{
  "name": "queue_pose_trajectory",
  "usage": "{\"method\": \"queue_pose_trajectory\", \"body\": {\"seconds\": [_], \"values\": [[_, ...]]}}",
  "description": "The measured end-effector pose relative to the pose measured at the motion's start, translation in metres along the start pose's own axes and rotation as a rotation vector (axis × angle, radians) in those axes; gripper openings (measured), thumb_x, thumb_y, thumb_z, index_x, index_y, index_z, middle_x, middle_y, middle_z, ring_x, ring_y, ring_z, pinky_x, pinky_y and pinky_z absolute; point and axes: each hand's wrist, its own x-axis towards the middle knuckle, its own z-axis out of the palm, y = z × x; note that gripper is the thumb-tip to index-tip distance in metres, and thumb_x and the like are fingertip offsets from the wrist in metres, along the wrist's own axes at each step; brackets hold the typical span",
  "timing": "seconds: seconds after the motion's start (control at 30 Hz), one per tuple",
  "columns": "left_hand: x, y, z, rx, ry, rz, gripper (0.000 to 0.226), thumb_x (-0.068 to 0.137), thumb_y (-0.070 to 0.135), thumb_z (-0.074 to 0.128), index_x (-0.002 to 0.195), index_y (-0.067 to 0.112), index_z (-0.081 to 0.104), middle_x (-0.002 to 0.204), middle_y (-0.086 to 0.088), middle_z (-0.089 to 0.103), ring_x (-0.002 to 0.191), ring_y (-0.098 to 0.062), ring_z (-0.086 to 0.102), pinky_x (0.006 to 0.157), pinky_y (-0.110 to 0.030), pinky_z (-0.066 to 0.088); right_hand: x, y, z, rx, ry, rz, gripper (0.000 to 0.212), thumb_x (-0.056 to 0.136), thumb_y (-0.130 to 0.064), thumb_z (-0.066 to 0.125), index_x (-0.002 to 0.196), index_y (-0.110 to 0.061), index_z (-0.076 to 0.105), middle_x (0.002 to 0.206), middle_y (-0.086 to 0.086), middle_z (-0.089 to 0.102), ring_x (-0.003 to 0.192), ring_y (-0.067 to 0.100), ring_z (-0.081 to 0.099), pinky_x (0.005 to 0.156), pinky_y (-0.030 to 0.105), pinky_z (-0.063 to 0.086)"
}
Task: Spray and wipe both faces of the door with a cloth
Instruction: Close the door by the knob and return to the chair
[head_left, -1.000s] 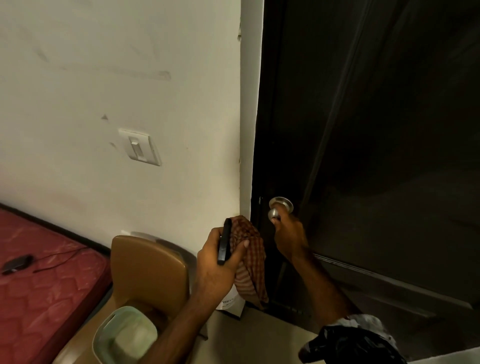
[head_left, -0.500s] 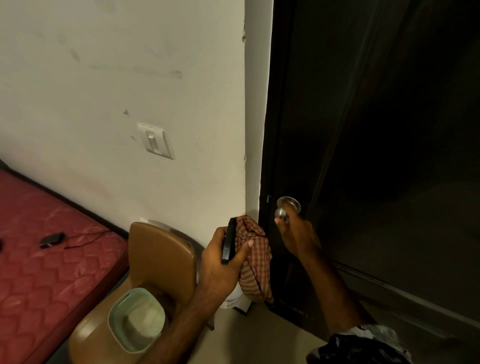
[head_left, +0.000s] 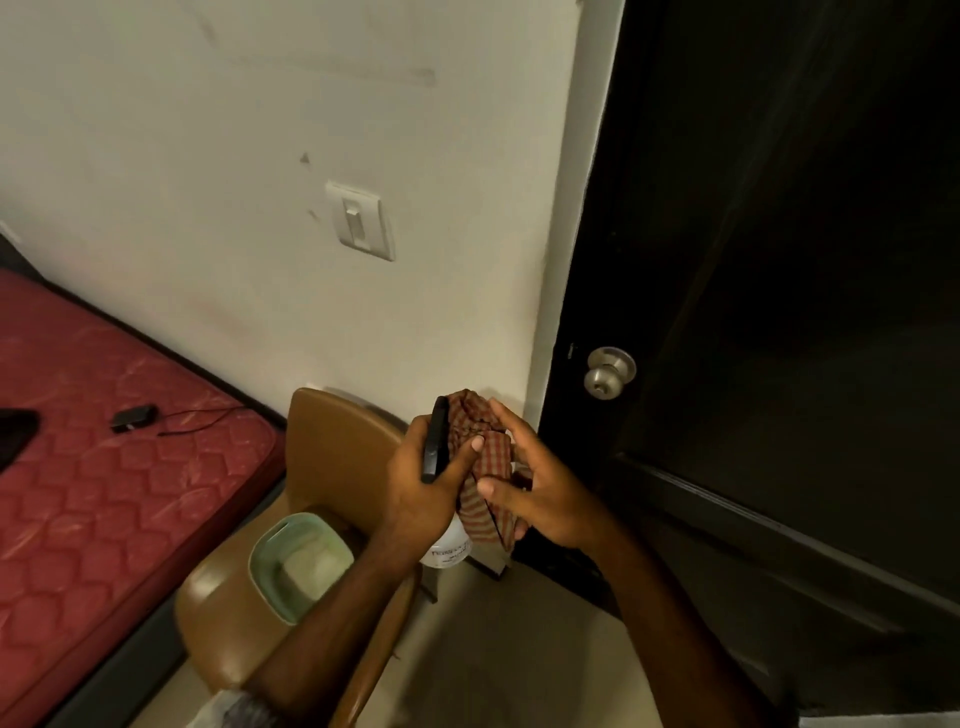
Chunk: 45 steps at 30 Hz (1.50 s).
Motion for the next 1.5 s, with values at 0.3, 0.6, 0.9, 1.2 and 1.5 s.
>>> {"method": "queue_pose_trajectory", "body": {"seconds": [0.3,0.6,0.9,1.2,1.5], "values": [[-0.031,-0.061,-0.128,-0.023,-0.158,-0.087,0.022,0.1,0.03,0.072,0.117,0.017,0.066,0.095,0.003,0.075,0.084,-0.015,0.075,0.077,-0.036,0.061,0.01,0.029,0.141,0.06,0.307,0.158,0.058,0.094,0.002,0.077,0.132,-0.038,0.06,0.127,-0.016,0.068,0.12,0.011,0.068,0.088,0.019,0.06],[-0.044,-0.129,-0.271,0.304,-0.007,-0.162,0.036,0.098,0.057,0.064,0.123,0.031,0.065,0.102,0.008,0.076,0.098,-0.013,0.075,0.088,-0.046,0.061,0.019,0.093,0.271,0.213,0.596,0.495,0.057,0.094,0.001,0.078,0.139,-0.029,0.062,0.133,0.005,0.07,0.118,0.029,0.069,0.089,0.061,0.064],[-0.023,-0.173,-0.342,0.959,0.047,-0.366,0.072,0.098,0.078,0.031,0.158,0.04,0.038,0.133,-0.002,0.074,0.118,-0.032,0.072,0.095,-0.05,0.056,0.066,0.152,0.326,0.343,0.428,0.703,0.057,0.094,0.004,0.072,0.138,-0.029,0.06,0.129,0.009,0.069,0.112,0.034,0.072,0.084,0.058,0.066],[0.028,-0.27,-0.361,0.822,0.048,-0.4,0.074,0.093,0.085,0.031,0.148,0.041,0.053,0.111,0.005,0.08,0.098,-0.02,0.076,0.078,-0.039,0.062,0.129,0.196,0.376,0.014,0.309,0.724,0.062,0.097,0.003,0.07,0.15,-0.023,0.051,0.142,-0.001,0.058,0.132,0.02,0.057,0.109,0.038,0.054],[0.077,-0.402,-0.338,0.652,-0.151,-0.414,0.059,0.097,0.077,0.045,0.151,0.054,0.045,0.088,0.014,0.075,0.067,-0.002,0.068,0.053,-0.029,0.053,0.204,0.273,0.416,-0.281,0.257,0.761,0.068,0.096,-0.015,0.077,0.157,-0.024,0.048,0.164,0.003,0.044,0.153,0.026,0.04,0.122,0.038,0.042]]}}
